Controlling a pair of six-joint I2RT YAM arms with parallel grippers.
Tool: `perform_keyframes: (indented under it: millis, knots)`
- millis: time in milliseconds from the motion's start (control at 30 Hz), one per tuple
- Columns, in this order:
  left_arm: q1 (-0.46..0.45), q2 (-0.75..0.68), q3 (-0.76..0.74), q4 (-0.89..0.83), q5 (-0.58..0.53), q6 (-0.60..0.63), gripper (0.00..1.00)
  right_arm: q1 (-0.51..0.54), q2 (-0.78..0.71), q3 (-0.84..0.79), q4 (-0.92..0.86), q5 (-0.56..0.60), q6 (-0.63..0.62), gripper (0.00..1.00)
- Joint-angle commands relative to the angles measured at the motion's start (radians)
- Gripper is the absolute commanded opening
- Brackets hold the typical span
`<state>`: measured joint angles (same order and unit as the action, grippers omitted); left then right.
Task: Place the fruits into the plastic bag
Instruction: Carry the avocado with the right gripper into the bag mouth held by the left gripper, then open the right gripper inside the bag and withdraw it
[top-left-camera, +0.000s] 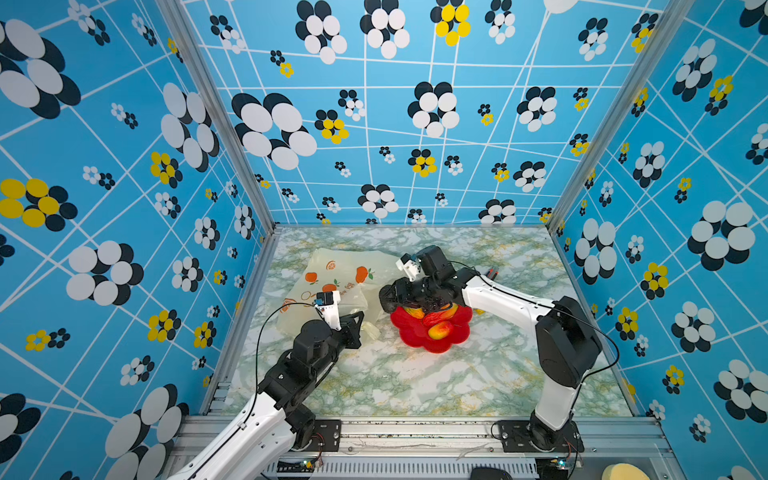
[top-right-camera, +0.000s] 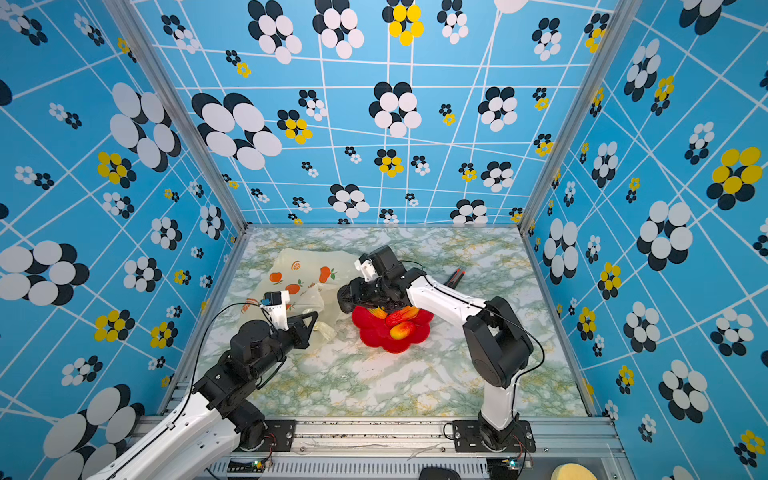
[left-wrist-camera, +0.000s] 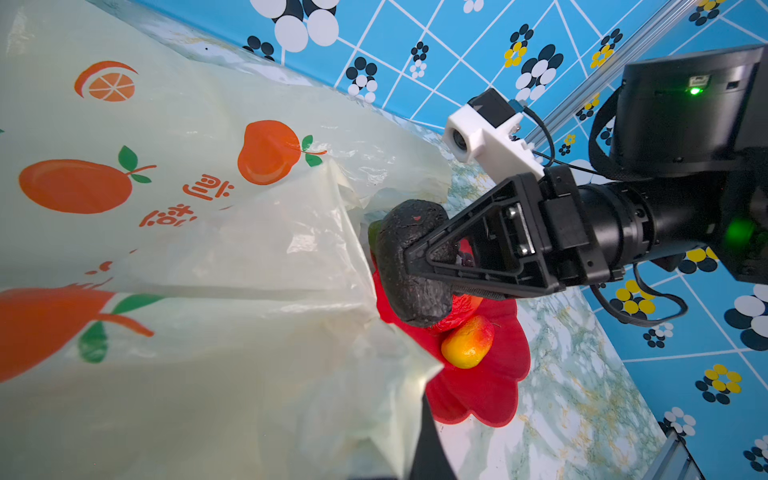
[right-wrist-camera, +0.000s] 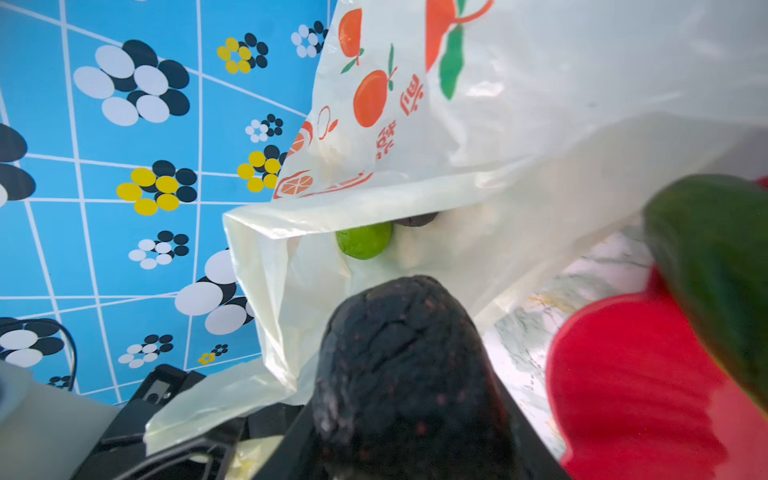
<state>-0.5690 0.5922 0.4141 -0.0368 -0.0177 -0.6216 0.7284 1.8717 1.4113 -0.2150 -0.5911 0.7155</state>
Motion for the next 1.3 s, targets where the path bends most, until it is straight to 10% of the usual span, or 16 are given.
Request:
perform_keyframes:
  millis: [0, 800, 1033, 1100, 1267]
  knots:
    - [0.004, -0.012, 0.003, 0.039, 0.004, 0.031, 0.00, 0.036, 0.041, 0.059, 0.041, -0.053, 0.032, 0.36]
    - [0.003, 0.102, 0.115, 0.195, 0.072, 0.079, 0.00, 0.150, 0.347, 0.181, 0.390, -0.285, 0.379, 0.37]
    - [0.004, 0.099, 0.100, 0.197, 0.067, 0.082, 0.00, 0.166, 0.353, 0.248, 0.393, -0.329, 0.349, 0.70]
    - [0.003, 0.095, 0.095, 0.197, 0.065, 0.081, 0.00, 0.166, 0.342, 0.244, 0.397, -0.334, 0.334, 0.98]
    - [0.003, 0.081, 0.081, 0.197, 0.056, 0.079, 0.00, 0.164, 0.325, 0.245, 0.357, -0.330, 0.291, 1.00]
